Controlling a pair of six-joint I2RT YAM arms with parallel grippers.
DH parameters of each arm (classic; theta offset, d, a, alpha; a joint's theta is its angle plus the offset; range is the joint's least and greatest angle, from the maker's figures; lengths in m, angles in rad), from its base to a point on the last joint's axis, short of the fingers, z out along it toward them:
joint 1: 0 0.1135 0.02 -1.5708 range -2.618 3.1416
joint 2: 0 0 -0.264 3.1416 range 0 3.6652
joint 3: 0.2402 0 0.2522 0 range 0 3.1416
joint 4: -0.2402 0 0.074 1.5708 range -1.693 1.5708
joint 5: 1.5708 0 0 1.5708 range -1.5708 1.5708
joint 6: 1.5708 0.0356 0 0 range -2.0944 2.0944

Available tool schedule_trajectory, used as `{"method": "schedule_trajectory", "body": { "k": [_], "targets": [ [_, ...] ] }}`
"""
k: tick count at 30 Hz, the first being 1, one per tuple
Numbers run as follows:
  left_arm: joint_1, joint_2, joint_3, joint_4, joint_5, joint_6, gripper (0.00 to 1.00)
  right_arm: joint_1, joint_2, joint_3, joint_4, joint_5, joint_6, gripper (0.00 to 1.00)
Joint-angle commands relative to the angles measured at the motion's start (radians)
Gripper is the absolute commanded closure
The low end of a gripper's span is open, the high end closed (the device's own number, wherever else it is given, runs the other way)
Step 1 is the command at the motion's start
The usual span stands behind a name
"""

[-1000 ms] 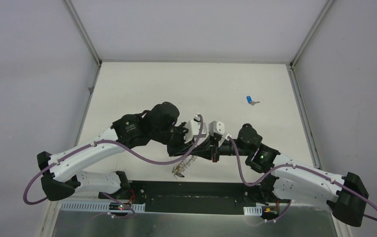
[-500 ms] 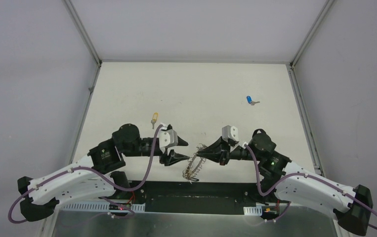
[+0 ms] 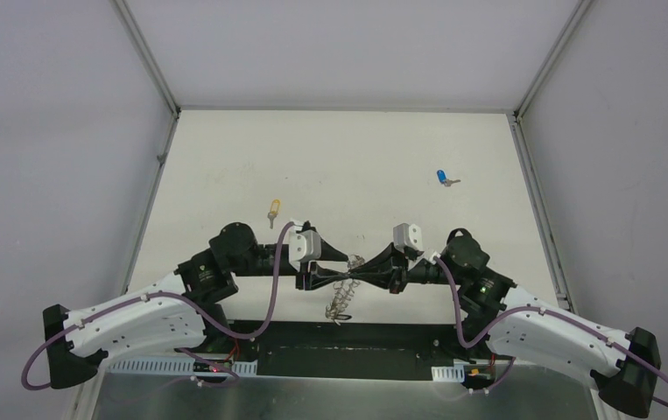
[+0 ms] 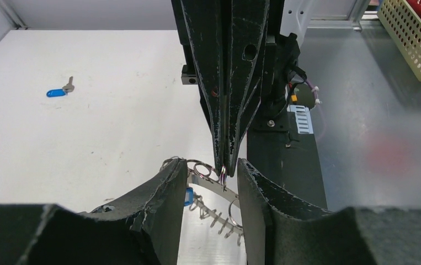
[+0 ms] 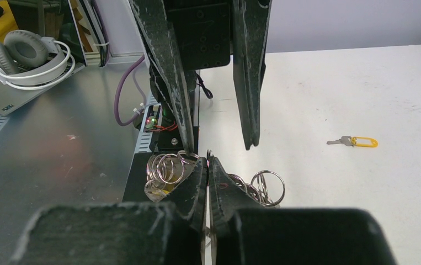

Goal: Put the keys on the keyring

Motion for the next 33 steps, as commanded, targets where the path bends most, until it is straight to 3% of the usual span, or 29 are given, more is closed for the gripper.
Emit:
{"method": "schedule_trajectory", "body": {
  "k": [1, 13, 24, 26, 33],
  "targets": [
    [-0.007, 0.025, 0.023, 0.042, 0.048, -0.011, 0.6, 0.007, -0.008, 0.045, 0.102, -0.012, -0.003, 1.0],
    [-0.007, 0.032, 0.062, -0.147, 0.015, 0.047, 0.61, 0.007, -0.006, 0.045, 0.102, -0.004, -0.004, 1.0],
    [-0.006, 0.076, 0.09, -0.095, 0.05, 0.03, 0.7, 0.007, 0.01, 0.05, 0.102, -0.013, 0.001, 1.0],
    [-0.007, 0.082, 0.094, -0.084, 0.055, 0.027, 0.73, 0.007, 0.01, 0.05, 0.101, -0.012, 0.001, 1.0],
    [-0.008, 0.071, 0.095, -0.102, 0.058, 0.05, 0.96, 0.007, 0.007, 0.047, 0.102, -0.006, 0.001, 1.0]
  ]
}}
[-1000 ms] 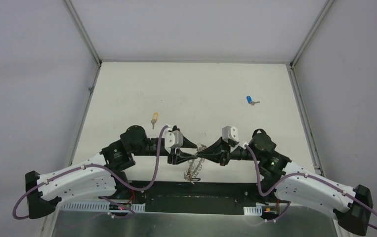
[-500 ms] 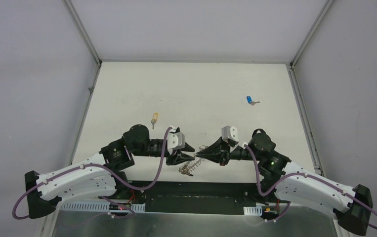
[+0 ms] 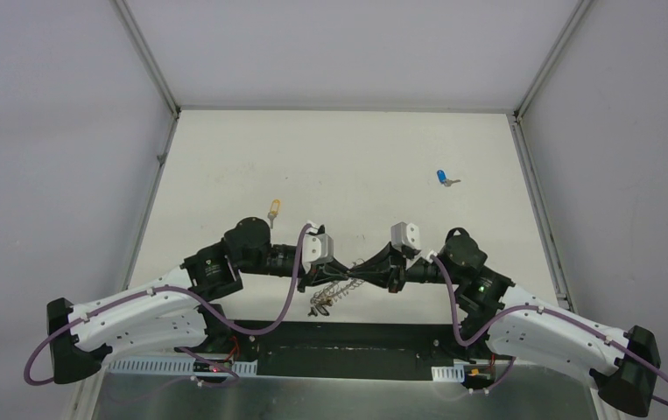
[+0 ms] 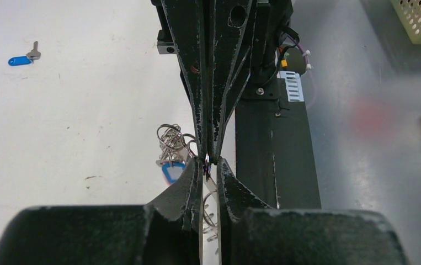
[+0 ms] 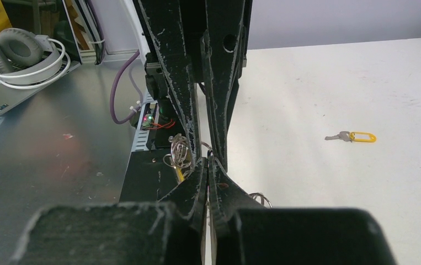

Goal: Put the keys on the keyring

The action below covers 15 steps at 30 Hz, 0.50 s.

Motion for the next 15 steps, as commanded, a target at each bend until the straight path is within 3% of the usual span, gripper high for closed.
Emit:
{"method": "schedule_trajectory", "body": {
  "k": [1, 7, 10, 15],
  "targets": [
    [-0.006, -0.016, 0.041, 0.027, 0.008, 0.019, 1.0, 0.007, -0.012, 0.046, 0.102, -0.011, 0.001, 1.0],
    [-0.007, -0.039, 0.057, -0.007, -0.027, 0.021, 0.99, 0.007, -0.01, 0.046, 0.102, -0.012, 0.001, 1.0],
    [-0.006, -0.041, 0.076, -0.031, -0.057, 0.018, 0.73, 0.007, -0.01, 0.046, 0.102, -0.012, 0.001, 1.0],
    [-0.007, -0.05, 0.095, -0.07, -0.065, 0.052, 0.68, 0.007, -0.012, 0.046, 0.101, -0.012, 0.001, 1.0]
  ]
}}
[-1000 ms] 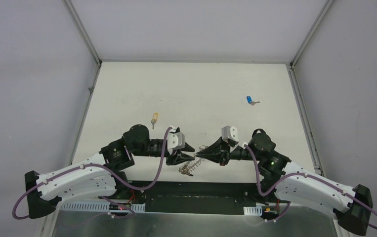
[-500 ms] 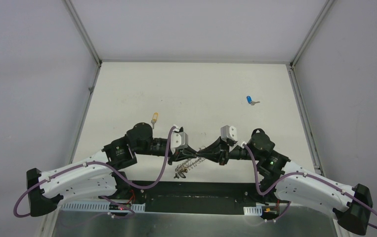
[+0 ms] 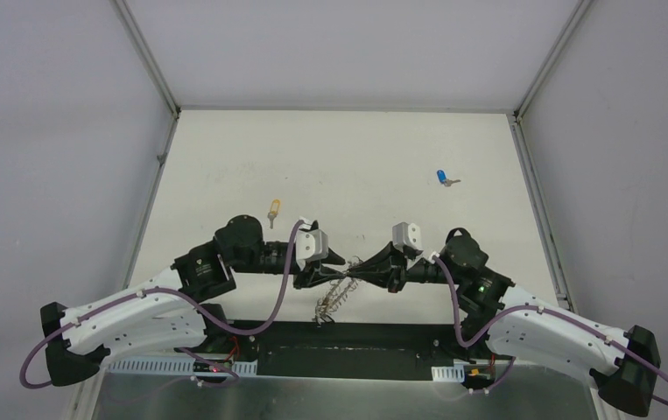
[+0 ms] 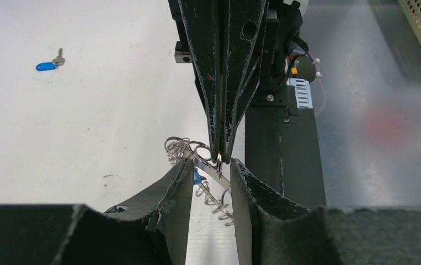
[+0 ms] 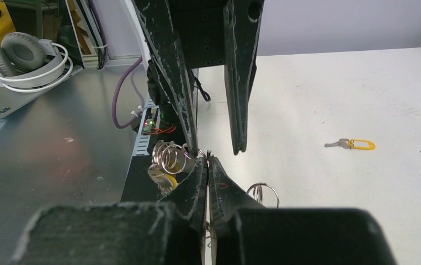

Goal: Put the keys on the keyring

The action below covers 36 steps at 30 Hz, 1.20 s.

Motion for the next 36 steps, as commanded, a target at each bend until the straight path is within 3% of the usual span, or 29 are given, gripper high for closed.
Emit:
{"method": "schedule_trajectory", "body": {
  "k": [1, 6, 11, 21, 27, 36],
  "targets": [
    [-0.006, -0.026, 0.056, -0.022, -0.028, 0.044, 0.68, 0.005, -0.011, 0.045, 0.078, -0.013, 0.001, 1.0],
    [-0.007, -0.025, 0.053, -0.043, -0.001, 0.063, 0.71, 0.005, -0.009, 0.047, 0.078, -0.012, 0.0, 1.0],
    [-0.007, 0.013, 0.06, -0.063, 0.078, 0.076, 0.66, 0.006, -0.001, 0.053, 0.078, -0.013, -0.003, 1.0],
    [-0.007, 0.069, 0.097, -0.065, 0.089, 0.077, 0.8, 0.005, -0.001, 0.052, 0.073, -0.018, -0.006, 1.0],
    [-0.007, 0.051, 0.092, -0.072, 0.077, 0.082, 0.97, 0.005, -0.002, 0.05, 0.073, -0.014, -0.009, 1.0],
    [-0.006, 0.016, 0.092, -0.116, 0.032, 0.086, 0.99, 0.005, 0.0, 0.048, 0.074, -0.012, -0.008, 1.0]
  ]
}}
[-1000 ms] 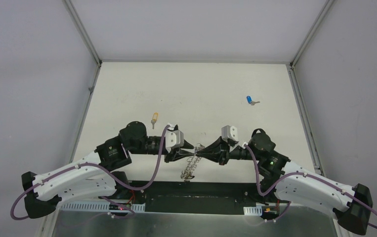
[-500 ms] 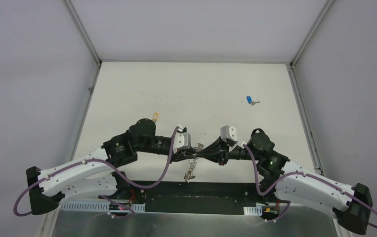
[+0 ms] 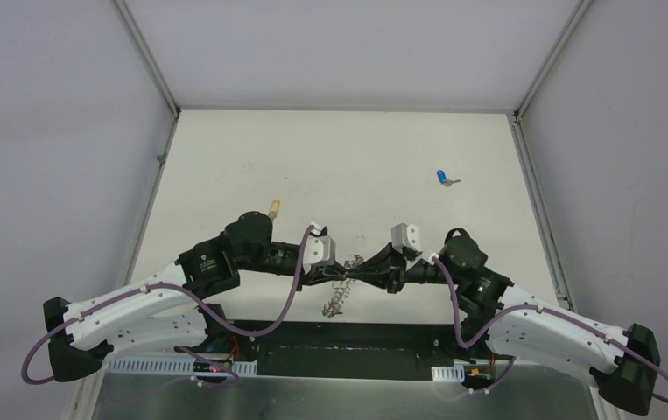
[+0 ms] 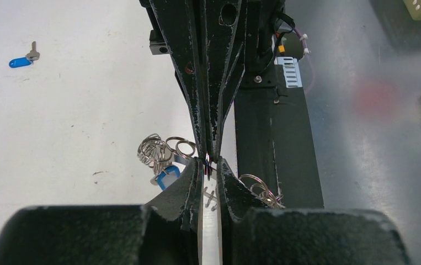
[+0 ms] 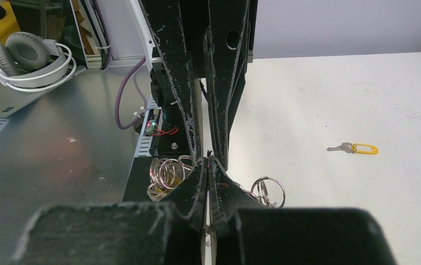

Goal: Put the keys on the keyring

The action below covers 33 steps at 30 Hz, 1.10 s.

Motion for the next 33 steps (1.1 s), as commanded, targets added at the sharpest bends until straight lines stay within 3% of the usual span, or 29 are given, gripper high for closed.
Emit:
{"method": "schedule_trajectory", "body": {
  "k": [1, 3, 12, 33],
  "targets": [
    [-0.007, -0.028, 0.039, -0.016, -0.029, 0.012, 0.86, 0.001, -0.006, 0.048, 0.068, -0.009, -0.006, 1.0],
    [-0.006, -0.022, 0.044, -0.021, -0.036, 0.011, 0.75, 0.001, -0.005, 0.048, 0.067, -0.01, -0.005, 1.0],
    [-0.006, -0.029, 0.055, -0.044, -0.053, 0.033, 0.73, 0.001, -0.008, 0.046, 0.067, -0.007, -0.003, 1.0],
    [-0.006, 0.034, 0.073, -0.021, 0.025, 0.011, 0.85, 0.001, -0.01, 0.046, 0.068, -0.004, 0.003, 1.0]
  ]
}}
